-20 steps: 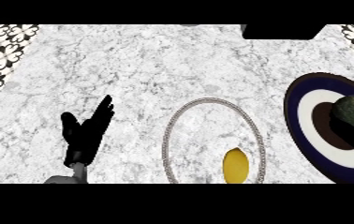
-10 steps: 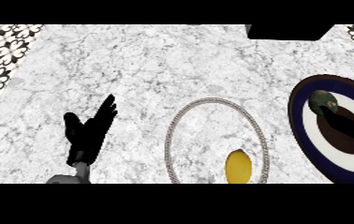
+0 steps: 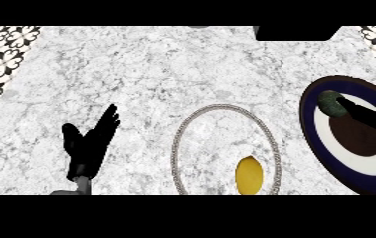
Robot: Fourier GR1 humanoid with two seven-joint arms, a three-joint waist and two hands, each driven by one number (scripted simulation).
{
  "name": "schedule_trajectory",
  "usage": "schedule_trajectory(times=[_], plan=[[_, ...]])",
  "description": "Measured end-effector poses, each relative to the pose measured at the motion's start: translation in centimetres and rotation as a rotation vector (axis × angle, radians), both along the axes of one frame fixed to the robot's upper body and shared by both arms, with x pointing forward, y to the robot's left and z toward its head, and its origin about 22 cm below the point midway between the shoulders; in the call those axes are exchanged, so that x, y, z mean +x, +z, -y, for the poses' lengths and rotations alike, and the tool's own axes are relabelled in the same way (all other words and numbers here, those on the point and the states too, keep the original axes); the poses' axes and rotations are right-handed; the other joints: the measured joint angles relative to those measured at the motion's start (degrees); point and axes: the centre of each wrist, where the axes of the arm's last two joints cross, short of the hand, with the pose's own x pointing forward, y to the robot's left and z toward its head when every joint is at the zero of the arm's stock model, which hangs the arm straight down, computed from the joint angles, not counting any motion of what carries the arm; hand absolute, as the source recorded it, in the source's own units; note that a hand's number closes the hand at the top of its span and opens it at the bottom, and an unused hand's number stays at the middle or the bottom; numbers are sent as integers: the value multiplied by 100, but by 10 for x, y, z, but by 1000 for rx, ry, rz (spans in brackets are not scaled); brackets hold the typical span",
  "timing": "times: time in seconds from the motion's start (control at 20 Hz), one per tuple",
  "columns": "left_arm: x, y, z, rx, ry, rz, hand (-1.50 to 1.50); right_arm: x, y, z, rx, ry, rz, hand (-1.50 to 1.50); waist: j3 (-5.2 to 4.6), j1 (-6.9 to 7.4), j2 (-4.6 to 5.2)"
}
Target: Pick the squash from the placemat and place it in the plate
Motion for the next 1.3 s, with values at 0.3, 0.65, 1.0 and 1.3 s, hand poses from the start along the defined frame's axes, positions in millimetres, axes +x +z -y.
schedule_trajectory(times=[0.3, 0.65, 1.0, 1.3], plan=[[-2, 2, -5, 3, 15, -6, 0, -24, -22, 59, 151, 41, 126, -150, -21, -85, -14], [-2, 3, -5, 10, 13, -9, 0, -90, -57, 125, 261, 191, 172, -150, -49, -88, -21], [-3, 5, -6, 5, 7, -13, 0, -158, -89, 157, 251, 303, 138, -150, -66, -64, -22], [-3, 4, -10, 9, 8, -10, 0, -203, -105, 168, 203, 283, 18, -150, -65, -56, -31]])
